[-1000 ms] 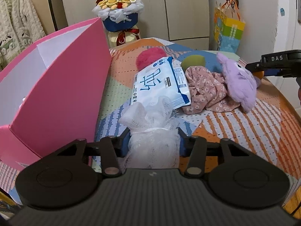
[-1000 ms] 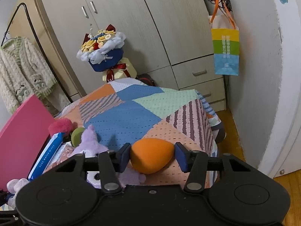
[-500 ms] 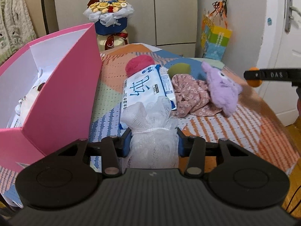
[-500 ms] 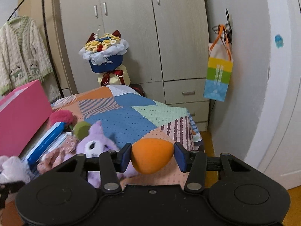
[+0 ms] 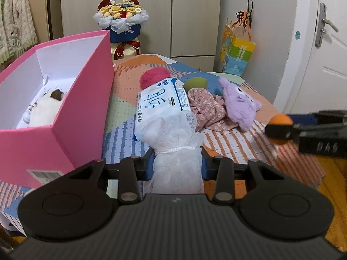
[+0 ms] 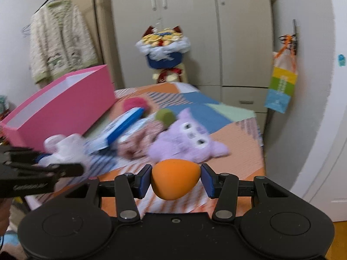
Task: Organize soft objects
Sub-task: 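Lift the mesh puff and orange sponge toward the pink box with both grippers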
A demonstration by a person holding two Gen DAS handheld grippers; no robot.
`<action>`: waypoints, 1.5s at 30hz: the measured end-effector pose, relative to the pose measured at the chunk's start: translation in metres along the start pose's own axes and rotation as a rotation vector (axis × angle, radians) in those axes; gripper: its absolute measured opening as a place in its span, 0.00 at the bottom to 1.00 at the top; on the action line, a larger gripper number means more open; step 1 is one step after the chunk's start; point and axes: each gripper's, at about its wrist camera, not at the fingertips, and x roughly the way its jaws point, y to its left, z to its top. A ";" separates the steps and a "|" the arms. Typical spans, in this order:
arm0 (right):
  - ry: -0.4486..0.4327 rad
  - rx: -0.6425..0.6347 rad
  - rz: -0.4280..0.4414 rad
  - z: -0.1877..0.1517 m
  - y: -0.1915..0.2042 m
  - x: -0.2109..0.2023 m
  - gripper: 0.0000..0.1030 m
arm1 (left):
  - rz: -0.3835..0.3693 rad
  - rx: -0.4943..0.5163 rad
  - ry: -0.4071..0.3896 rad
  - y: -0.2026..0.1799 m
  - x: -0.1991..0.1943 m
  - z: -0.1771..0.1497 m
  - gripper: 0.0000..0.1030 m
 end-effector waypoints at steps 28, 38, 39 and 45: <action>0.167 -0.028 0.157 -0.006 0.060 -0.028 0.52 | -0.170 -0.038 0.087 0.036 -0.051 -0.007 0.33; 0.256 -0.056 0.323 0.008 0.095 -0.039 0.52 | -0.181 -0.008 0.188 0.069 -0.082 -0.018 0.33; 0.265 -0.053 0.340 0.008 0.100 -0.040 0.52 | -0.170 -0.001 0.189 0.072 -0.085 -0.019 0.33; 0.280 -0.078 0.427 0.016 0.132 -0.045 0.52 | -0.132 0.004 0.199 0.099 -0.114 -0.021 0.33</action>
